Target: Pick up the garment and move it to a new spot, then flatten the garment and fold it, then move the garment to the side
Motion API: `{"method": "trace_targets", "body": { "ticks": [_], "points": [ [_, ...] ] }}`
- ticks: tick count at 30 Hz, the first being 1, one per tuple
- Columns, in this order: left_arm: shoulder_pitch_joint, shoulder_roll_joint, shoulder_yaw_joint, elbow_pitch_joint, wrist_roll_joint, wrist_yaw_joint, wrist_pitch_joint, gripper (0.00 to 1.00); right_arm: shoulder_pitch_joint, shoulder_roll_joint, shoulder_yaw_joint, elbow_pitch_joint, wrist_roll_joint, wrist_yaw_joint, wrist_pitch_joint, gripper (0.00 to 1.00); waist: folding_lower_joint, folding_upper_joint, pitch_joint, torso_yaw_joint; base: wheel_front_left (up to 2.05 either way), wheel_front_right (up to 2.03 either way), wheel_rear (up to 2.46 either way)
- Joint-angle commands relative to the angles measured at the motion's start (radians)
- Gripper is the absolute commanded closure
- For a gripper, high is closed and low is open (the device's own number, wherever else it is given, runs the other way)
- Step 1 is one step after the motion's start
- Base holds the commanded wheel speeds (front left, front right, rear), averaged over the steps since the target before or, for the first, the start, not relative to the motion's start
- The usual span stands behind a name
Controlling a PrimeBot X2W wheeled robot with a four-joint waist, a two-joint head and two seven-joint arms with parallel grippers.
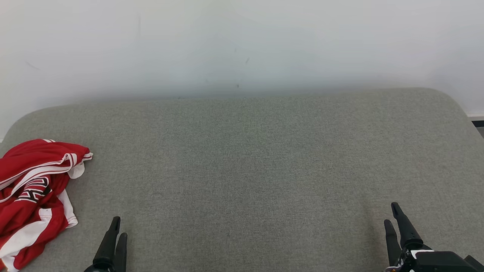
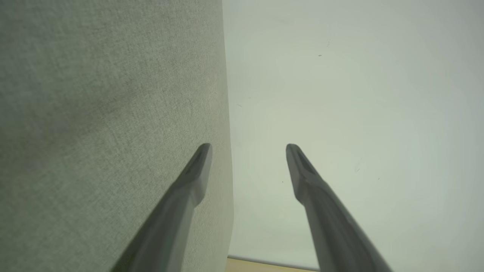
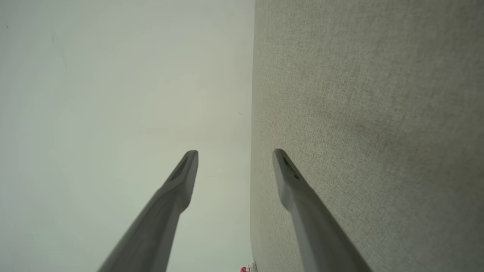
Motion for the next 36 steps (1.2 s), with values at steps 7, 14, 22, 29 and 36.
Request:
{"method": "trace_targets", "body": {
  "ticks": [7, 14, 22, 29, 36],
  "points": [
    [0.003, 0.005, -0.014, -0.016, 0.032, 0.0, -0.042, 0.0, -0.015, -0.002, 0.041, -0.014, -0.049, 0.0, -0.043, 0.0, 0.0, 0.0, -0.01, -0.002, 0.0, 0.0, 0.0],
    [0.011, 0.006, -0.022, -0.011, 0.109, 0.002, -0.073, 0.0, -0.018, -0.002, 0.064, 0.0, -0.123, 0.0, -0.074, 0.0, 0.0, 0.0, -0.019, -0.002, 0.0, 0.0, 0.0],
    [0.019, 0.007, -0.041, -0.008, 0.239, 0.019, -0.107, 0.0, -0.025, -0.003, 0.077, 0.027, -0.259, -0.001, -0.107, 0.0, 0.0, 0.0, -0.028, 0.0, 0.0, 0.0, 0.0],
    [0.029, 0.008, -0.052, -0.023, 0.371, 0.039, -0.133, 0.0, -0.032, -0.003, 0.085, 0.046, -0.422, -0.001, -0.134, 0.0, 0.0, 0.0, -0.038, 0.001, 0.0, 0.0, 0.0],
    [0.045, 0.009, -0.063, -0.037, 0.497, 0.061, -0.158, 0.0, -0.036, -0.003, 0.099, 0.055, -0.585, -0.001, -0.159, 0.0, 0.0, 0.0, -0.049, 0.001, 0.0, 0.0, 0.0]
  ]
}}
